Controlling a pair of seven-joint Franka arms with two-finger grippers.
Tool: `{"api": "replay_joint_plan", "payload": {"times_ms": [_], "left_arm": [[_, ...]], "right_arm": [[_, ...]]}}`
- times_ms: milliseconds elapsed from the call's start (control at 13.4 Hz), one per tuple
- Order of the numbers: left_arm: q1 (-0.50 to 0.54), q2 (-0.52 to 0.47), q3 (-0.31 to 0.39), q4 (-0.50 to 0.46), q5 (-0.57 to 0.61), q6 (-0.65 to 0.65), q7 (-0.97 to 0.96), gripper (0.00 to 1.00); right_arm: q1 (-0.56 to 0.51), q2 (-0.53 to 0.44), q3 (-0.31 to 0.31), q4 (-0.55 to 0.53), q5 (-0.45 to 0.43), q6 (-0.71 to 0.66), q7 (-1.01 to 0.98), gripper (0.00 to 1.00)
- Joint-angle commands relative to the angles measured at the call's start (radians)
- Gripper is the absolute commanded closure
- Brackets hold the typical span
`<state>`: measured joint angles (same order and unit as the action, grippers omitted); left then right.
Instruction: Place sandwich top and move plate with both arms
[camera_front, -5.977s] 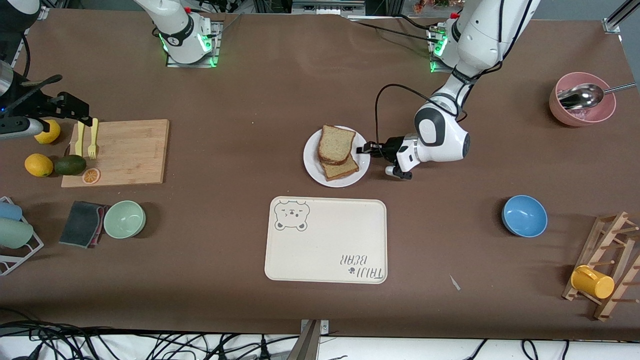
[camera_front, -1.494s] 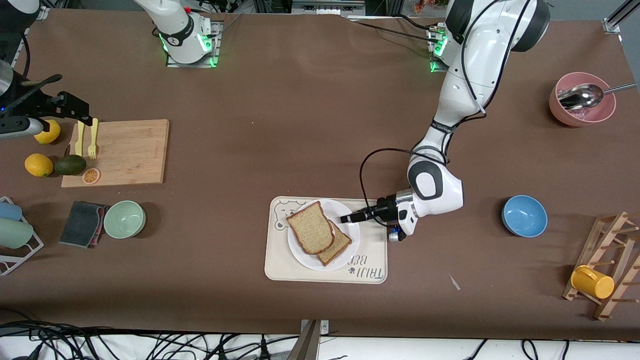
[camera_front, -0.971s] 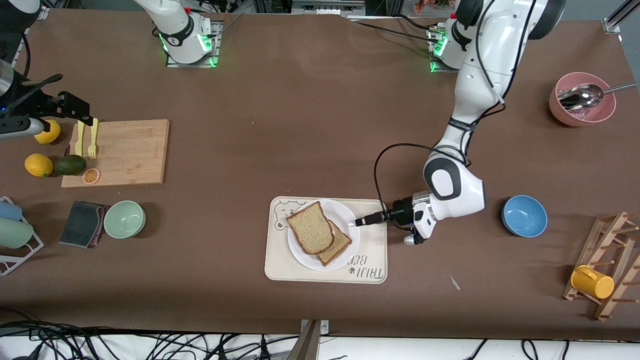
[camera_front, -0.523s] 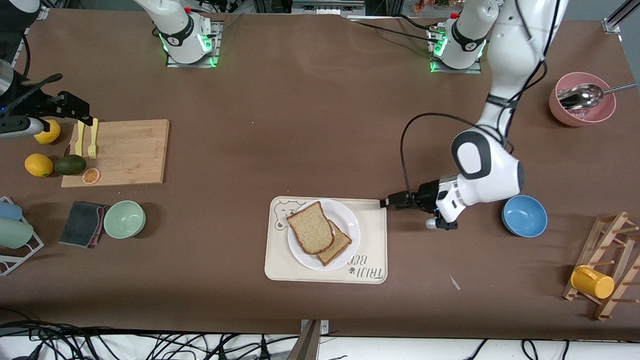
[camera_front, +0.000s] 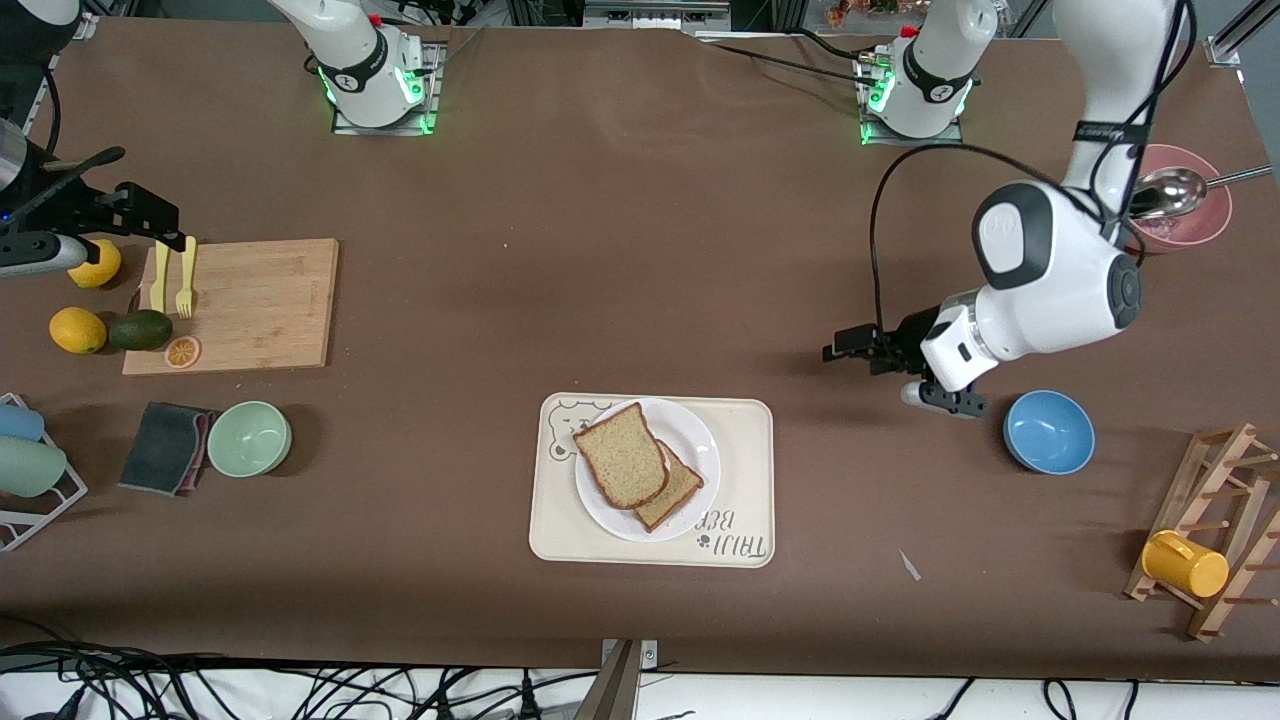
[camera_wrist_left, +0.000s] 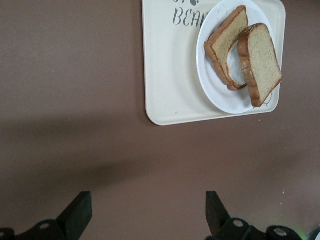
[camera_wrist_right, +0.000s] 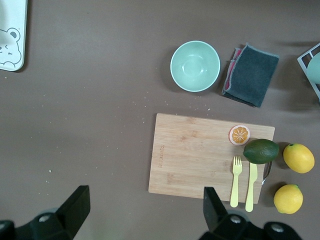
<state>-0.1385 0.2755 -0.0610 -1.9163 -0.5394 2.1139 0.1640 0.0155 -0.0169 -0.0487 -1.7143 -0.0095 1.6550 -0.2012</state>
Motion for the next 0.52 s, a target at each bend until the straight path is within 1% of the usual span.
{"api": "replay_joint_plan", "payload": {"times_ms": [0, 75, 224, 448], "left_arm": [[0.054, -0.114, -0.036, -0.041, 0.137, -0.096, -0.070, 0.00], [0.069, -0.137, -0.036, -0.037, 0.169, -0.144, -0.070, 0.00], [0.080, -0.185, -0.033, -0.024, 0.275, -0.227, -0.070, 0.00], [0.102, -0.214, -0.028, 0.054, 0.395, -0.382, -0.072, 0.00]], "right_arm": [[0.006, 0.003, 0.003, 0.019, -0.003, -0.015, 0.002, 0.00], [0.004, 0.003, 0.001, 0.019, -0.001, -0.015, 0.002, 0.00], [0.006, 0.003, 0.003, 0.022, -0.003, -0.018, 0.002, 0.00], [0.006, 0.005, 0.004, 0.025, -0.003, -0.020, 0.000, 0.00]]}}
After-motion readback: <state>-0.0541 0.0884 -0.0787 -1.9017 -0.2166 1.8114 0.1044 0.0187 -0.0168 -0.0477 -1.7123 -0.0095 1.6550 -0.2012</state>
